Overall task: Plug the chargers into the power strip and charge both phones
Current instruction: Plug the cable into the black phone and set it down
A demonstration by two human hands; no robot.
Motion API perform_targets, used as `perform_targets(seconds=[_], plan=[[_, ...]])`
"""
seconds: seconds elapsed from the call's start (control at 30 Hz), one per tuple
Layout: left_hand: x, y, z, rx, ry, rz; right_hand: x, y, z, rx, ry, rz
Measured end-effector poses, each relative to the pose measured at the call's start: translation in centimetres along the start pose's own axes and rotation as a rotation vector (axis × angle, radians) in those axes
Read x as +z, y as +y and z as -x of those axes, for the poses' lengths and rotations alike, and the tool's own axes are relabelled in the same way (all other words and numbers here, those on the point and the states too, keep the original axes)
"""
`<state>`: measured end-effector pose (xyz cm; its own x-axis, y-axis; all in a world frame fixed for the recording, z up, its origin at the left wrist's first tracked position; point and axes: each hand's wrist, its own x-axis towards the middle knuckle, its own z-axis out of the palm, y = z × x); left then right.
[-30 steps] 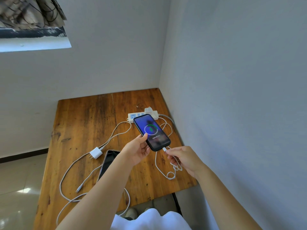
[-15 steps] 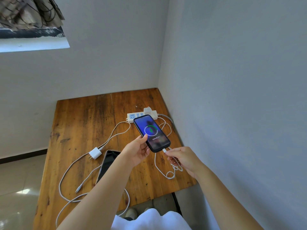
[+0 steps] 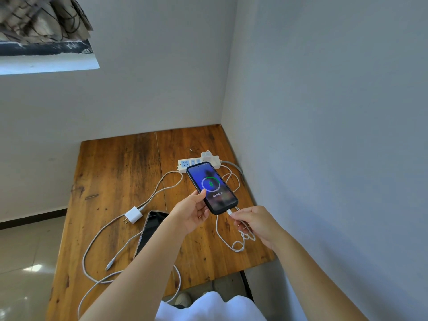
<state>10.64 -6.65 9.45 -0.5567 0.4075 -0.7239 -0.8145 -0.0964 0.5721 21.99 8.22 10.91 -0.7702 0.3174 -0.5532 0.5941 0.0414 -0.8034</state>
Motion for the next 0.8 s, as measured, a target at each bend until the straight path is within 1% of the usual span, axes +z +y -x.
perform_targets(seconds=[0.37, 0.6, 0.7, 0.8], plan=[[-0.1, 0.0, -0.4, -0.009, -0.008, -0.034, -0.1, -0.3, 0.1, 0.005, -0.016, 0.016], [-0.2, -0.3, -0.7, -0.010, 0.015, -0.045, -0.2, 0.0, 0.0, 0.010, -0.023, 0.017], [-0.3, -0.5, -1.1, -0.016, 0.031, -0.049, -0.2, 0.4, -0.3, -0.025, -0.024, 0.096], [-0.7, -0.4, -1.8, -0.030, 0.061, -0.044, -0.2, 0.9, -0.6, -0.071, -0.021, 0.293]])
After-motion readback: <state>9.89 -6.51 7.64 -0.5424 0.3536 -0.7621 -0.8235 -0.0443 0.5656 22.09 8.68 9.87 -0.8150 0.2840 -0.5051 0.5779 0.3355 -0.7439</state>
